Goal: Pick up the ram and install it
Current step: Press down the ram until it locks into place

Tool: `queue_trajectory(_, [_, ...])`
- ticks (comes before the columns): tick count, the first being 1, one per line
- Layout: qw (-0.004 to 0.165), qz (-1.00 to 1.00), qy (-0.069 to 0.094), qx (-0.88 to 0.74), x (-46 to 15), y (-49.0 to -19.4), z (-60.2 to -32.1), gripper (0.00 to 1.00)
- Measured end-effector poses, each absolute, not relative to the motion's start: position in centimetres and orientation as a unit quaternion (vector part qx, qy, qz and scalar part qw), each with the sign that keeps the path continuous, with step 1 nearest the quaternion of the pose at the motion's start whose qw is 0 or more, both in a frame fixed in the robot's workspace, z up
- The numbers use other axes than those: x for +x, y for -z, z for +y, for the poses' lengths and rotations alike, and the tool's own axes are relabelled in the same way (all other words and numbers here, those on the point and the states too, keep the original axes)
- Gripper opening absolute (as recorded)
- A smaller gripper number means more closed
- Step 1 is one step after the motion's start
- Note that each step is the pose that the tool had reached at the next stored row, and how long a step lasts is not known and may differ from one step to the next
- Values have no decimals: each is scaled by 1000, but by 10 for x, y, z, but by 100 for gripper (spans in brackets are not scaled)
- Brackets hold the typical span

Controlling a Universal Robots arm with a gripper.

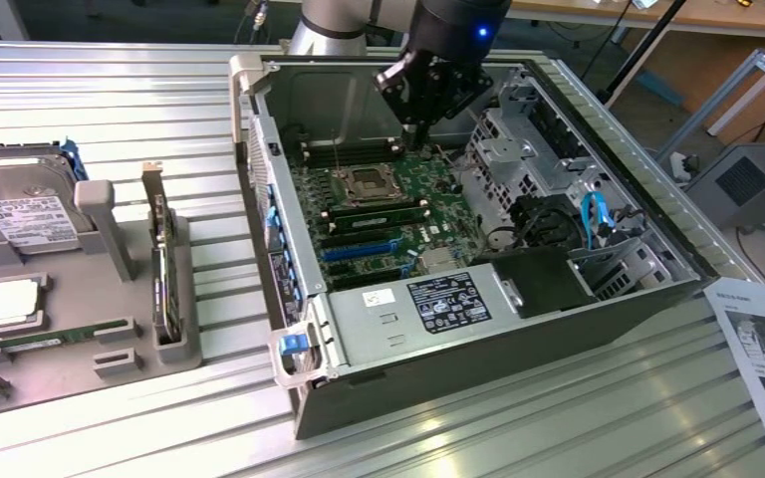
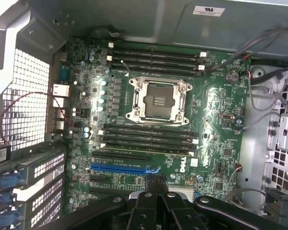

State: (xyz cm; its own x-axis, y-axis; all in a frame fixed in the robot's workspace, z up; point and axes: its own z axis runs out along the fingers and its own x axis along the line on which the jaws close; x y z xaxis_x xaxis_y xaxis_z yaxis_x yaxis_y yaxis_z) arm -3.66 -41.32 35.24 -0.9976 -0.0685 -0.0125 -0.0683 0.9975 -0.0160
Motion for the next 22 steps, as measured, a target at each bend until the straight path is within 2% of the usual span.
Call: queue_trajectory(22, [6, 1000, 8, -7, -37, -356, -413, 11])
